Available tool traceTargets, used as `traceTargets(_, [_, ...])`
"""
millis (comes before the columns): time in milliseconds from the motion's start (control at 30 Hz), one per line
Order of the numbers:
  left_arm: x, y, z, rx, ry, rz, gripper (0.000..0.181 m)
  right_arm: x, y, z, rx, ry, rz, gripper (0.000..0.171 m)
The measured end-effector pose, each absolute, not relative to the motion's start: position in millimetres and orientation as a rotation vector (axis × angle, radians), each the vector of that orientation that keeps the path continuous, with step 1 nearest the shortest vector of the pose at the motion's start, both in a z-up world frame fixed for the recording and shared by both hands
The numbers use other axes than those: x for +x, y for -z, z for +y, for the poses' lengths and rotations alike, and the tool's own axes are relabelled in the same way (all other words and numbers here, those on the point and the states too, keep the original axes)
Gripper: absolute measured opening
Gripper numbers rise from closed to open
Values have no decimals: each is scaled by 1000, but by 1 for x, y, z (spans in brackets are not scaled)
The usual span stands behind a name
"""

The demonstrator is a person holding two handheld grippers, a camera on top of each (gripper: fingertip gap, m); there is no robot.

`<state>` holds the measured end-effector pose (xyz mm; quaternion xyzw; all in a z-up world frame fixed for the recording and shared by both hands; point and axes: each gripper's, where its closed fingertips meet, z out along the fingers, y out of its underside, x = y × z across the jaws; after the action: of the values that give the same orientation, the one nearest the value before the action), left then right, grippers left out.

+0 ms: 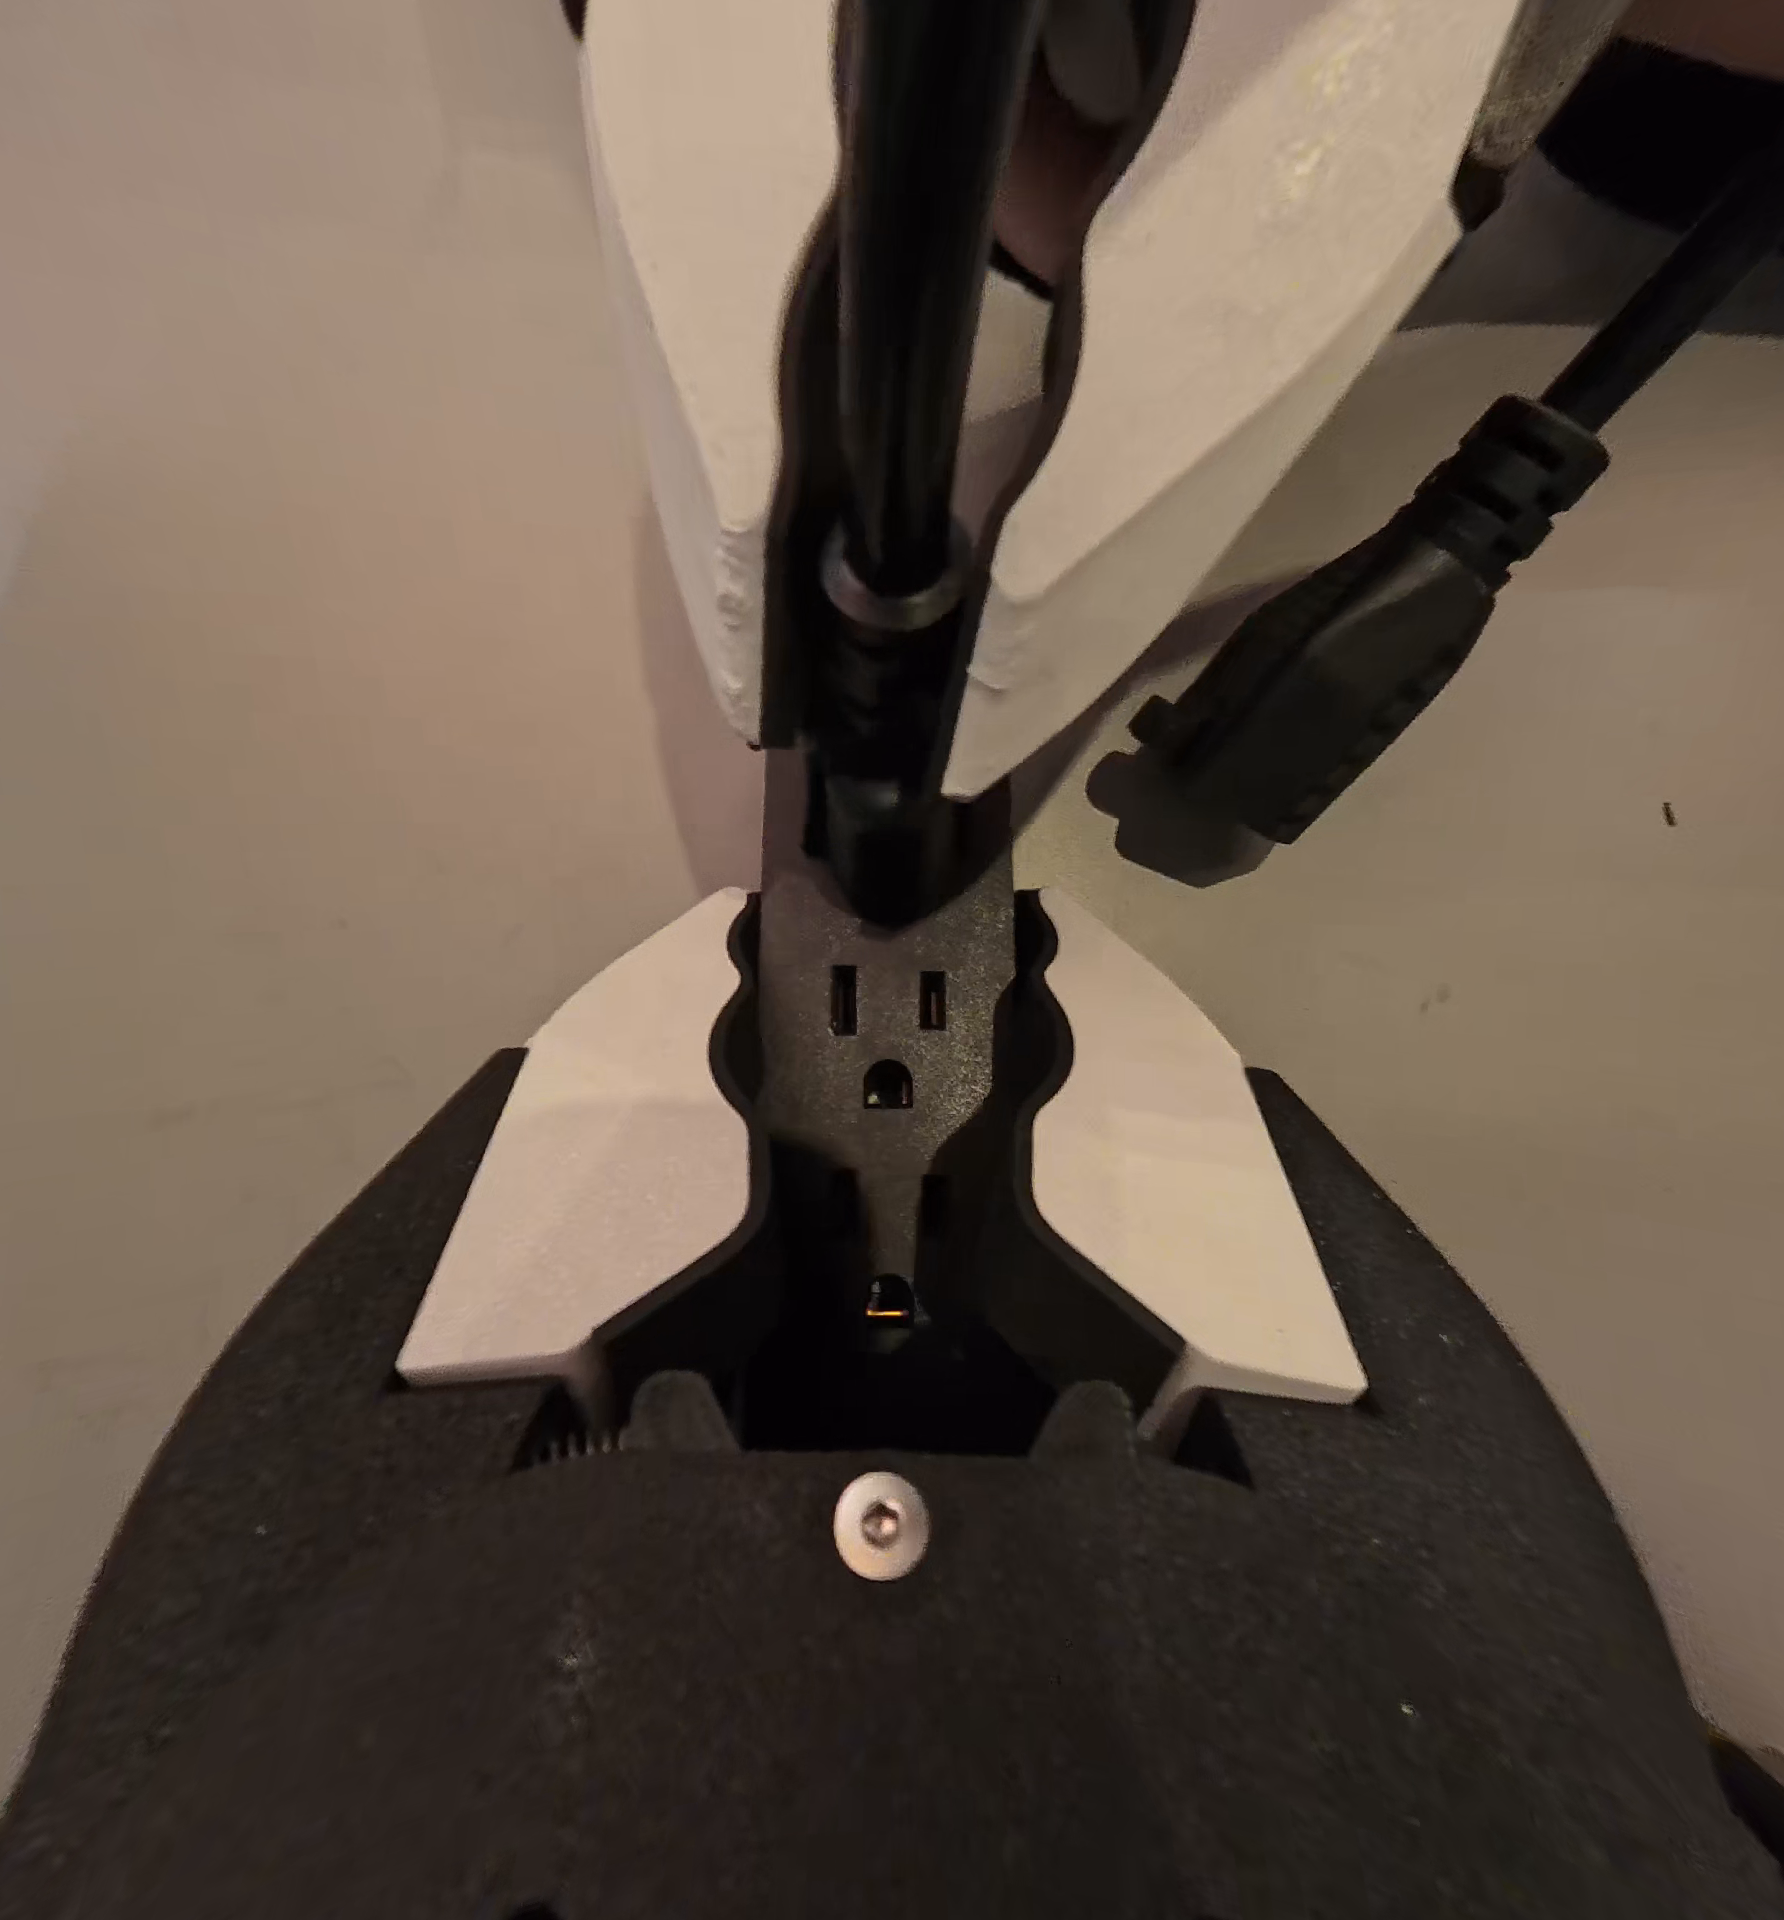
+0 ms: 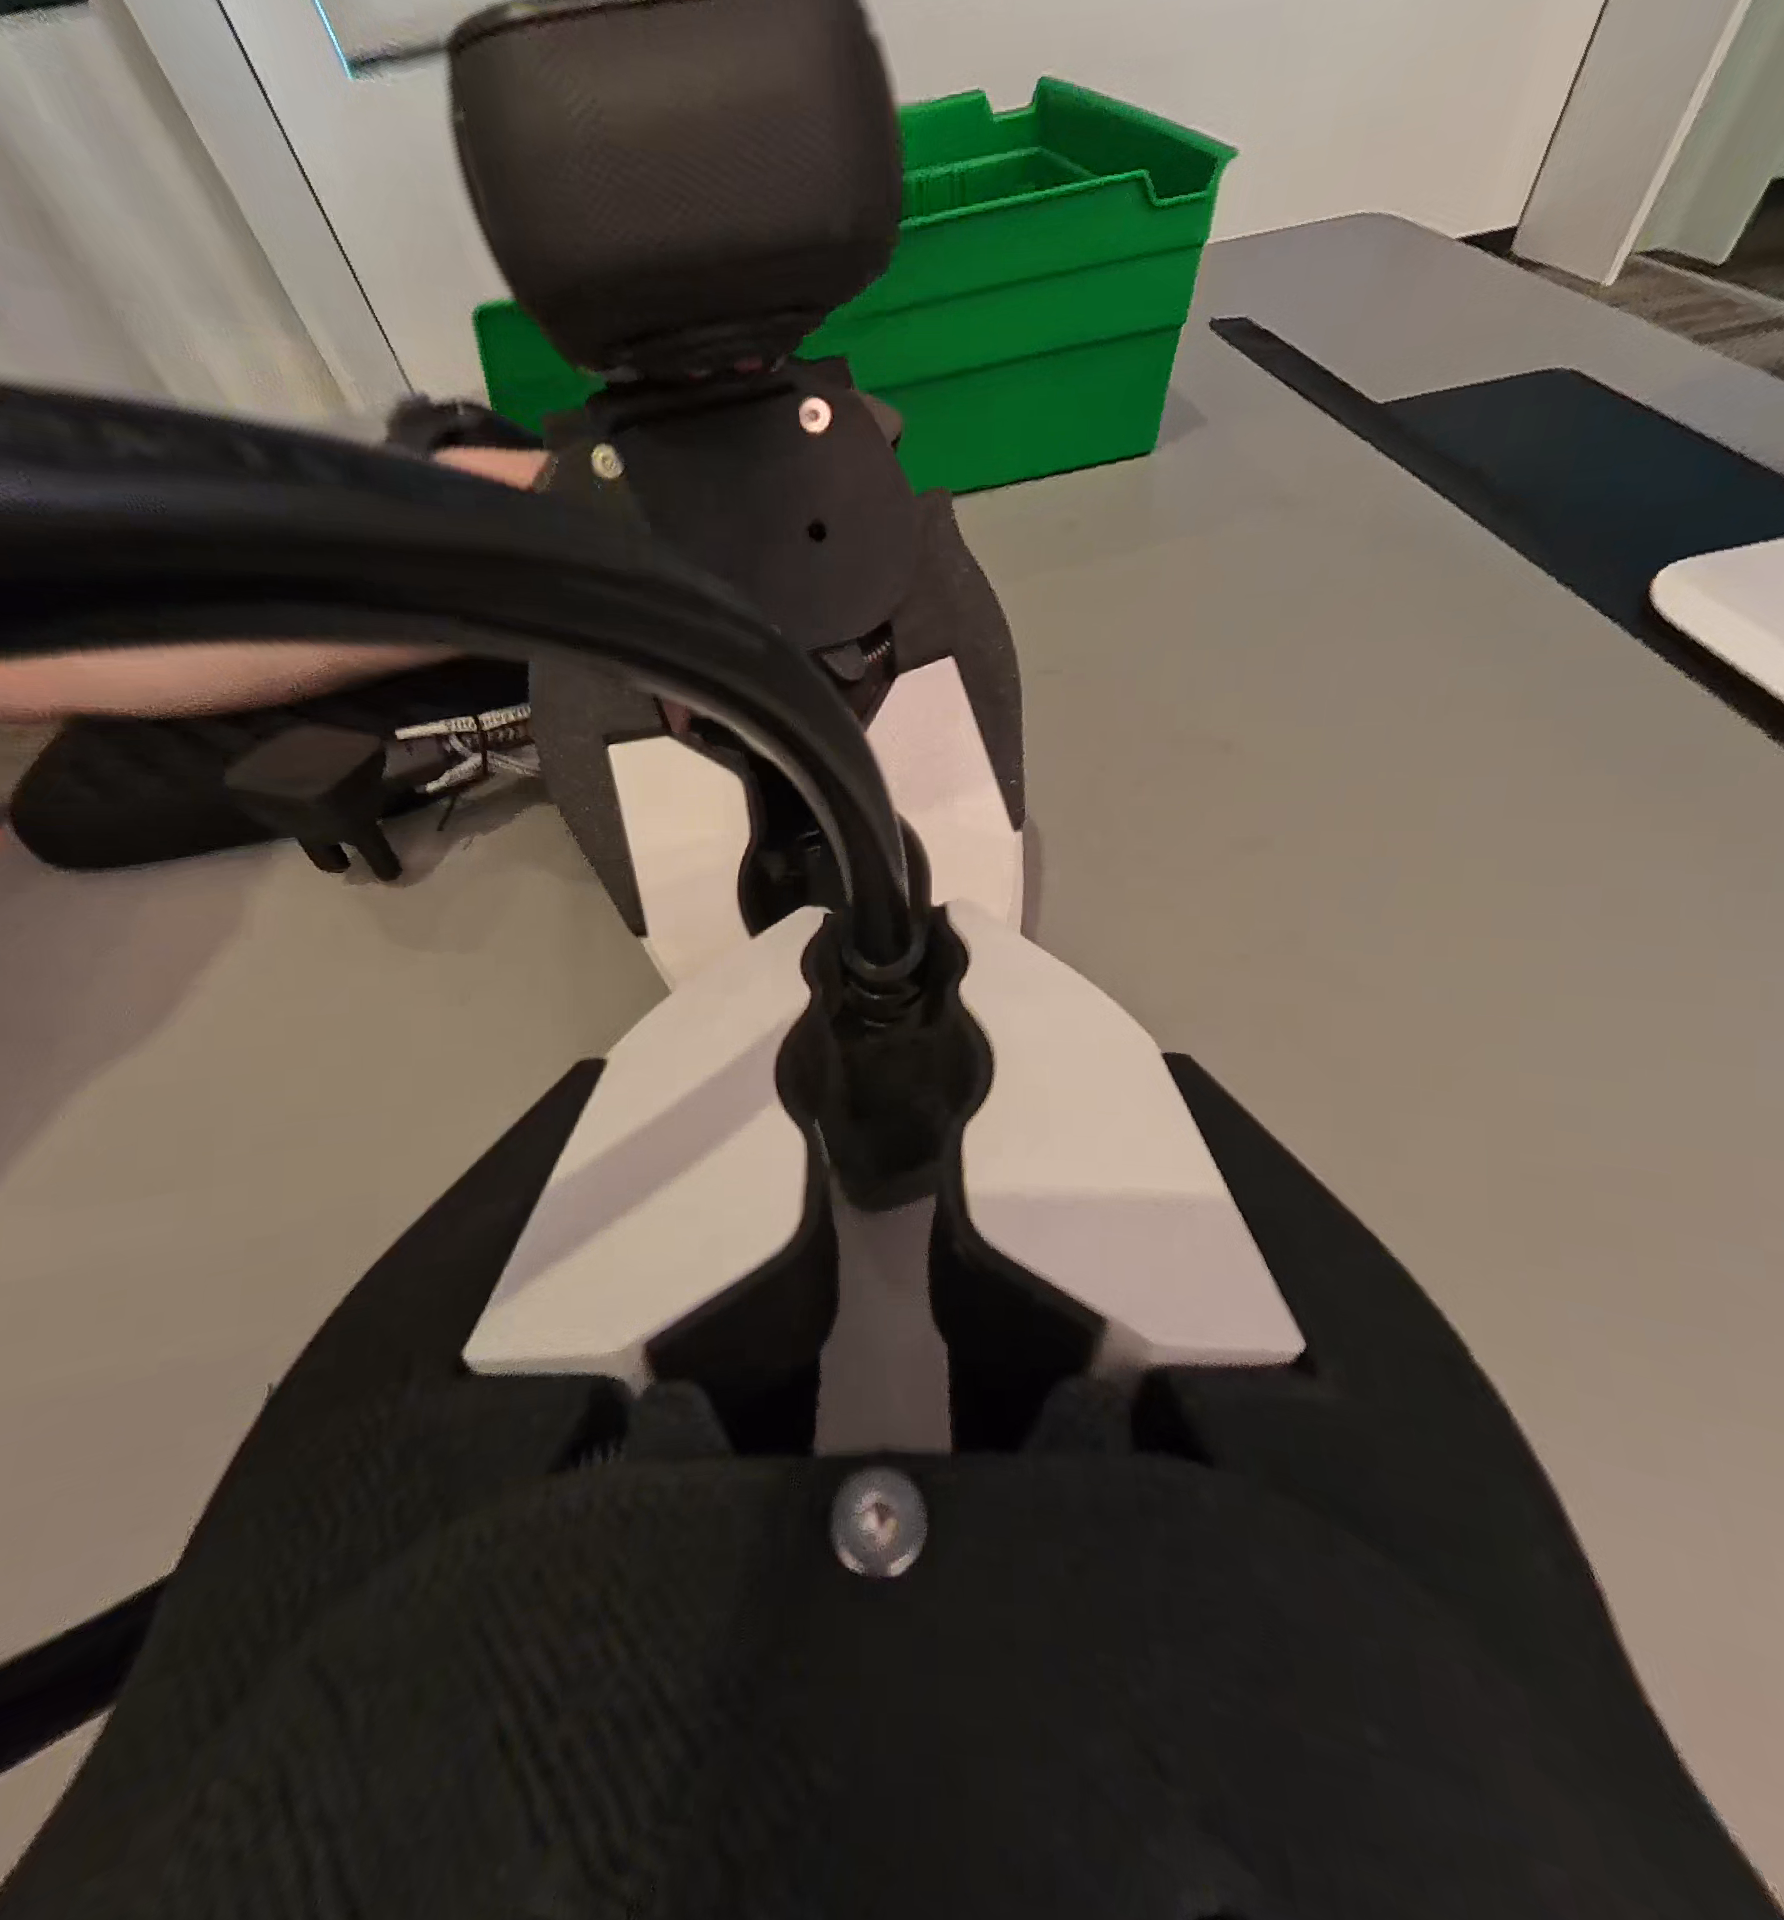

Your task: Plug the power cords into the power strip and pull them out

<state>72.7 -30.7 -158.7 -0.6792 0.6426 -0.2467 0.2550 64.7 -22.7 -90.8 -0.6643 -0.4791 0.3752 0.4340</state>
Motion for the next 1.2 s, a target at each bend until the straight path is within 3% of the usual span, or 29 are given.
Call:
traceTargets(500, [80,159,-26,-1818,656,1709,46,59,87,-9,-1756,-711,-1156,14])
traceTargets(600, [80,158,-27,-1797,663,1717,46,63,90,-16,-1710,-887,-1198,17])
traceTargets(733, [75,158,-32,-1747,716,1778,46,80,102,-20,-1668,-889,-1278,38])
traceTargets(833, [75,157,-33,-1733,750,1783,45,76,108,-22,-1651,-851,-1341,40])
traceTargets(967, [75,157,-34,-1725,756,1791,45,67,115,-26,-1642,-841,-1372,38])
traceTargets(1033, [75,157,-34,-1725,756,1792,46,66,112,-25,-1637,-848,-1352,24])
traceTargets(1200, [75,158,-32,-1735,710,1793,46,63,110,-23,-1667,-882,-1300,23])
